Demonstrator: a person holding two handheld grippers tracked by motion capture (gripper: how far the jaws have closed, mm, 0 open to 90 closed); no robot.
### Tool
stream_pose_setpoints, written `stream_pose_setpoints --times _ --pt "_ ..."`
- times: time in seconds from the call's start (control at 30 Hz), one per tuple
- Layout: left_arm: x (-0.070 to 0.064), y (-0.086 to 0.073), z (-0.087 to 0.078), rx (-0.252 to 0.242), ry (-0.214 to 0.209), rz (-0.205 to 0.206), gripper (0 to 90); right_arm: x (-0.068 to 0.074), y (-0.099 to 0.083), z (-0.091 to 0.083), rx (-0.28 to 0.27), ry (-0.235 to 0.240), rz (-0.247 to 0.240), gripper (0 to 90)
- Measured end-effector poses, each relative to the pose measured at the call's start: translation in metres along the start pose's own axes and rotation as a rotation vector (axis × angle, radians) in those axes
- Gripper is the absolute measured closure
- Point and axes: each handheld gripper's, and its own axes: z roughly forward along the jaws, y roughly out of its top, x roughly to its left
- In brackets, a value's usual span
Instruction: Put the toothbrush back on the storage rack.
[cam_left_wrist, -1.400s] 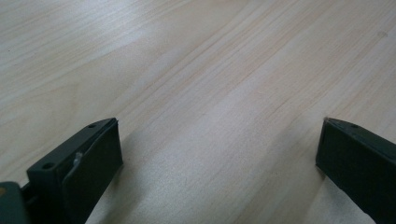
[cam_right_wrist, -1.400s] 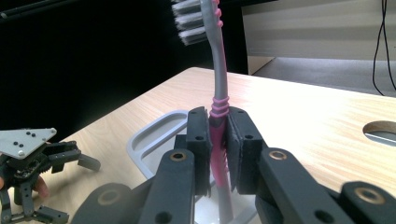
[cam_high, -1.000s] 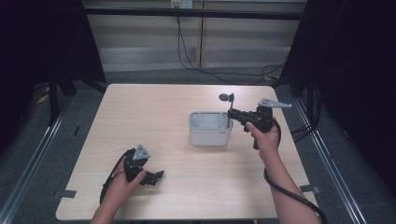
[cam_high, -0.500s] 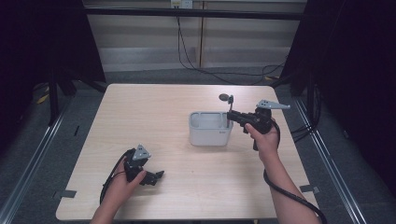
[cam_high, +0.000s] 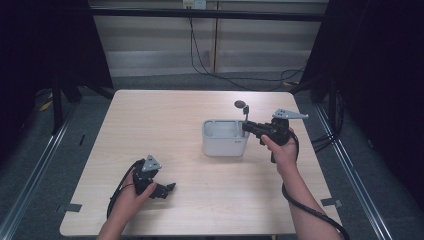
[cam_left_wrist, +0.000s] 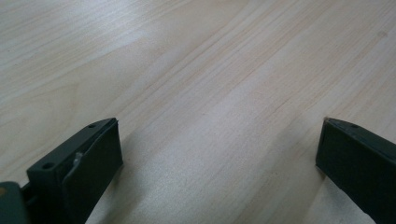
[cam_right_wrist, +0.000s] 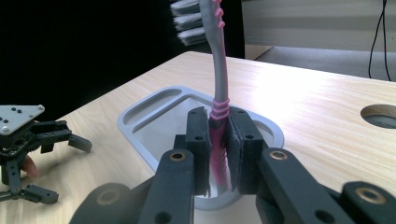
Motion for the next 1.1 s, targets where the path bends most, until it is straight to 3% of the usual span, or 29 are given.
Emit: stream_pose_setpoints --times 0.93,1.1 --pt "0.0 0.0 0.0 0.0 0.0 0.0 0.0 0.0029 -0.0033 -0.0026 0.049 -0.045 -0.041 79.4" --pt "0.0 0.0 0.0 0.0 0.001 0.0 0.0 0.0036 -0.0025 -0.0028 0.055 -0.048 -0.054 70.4"
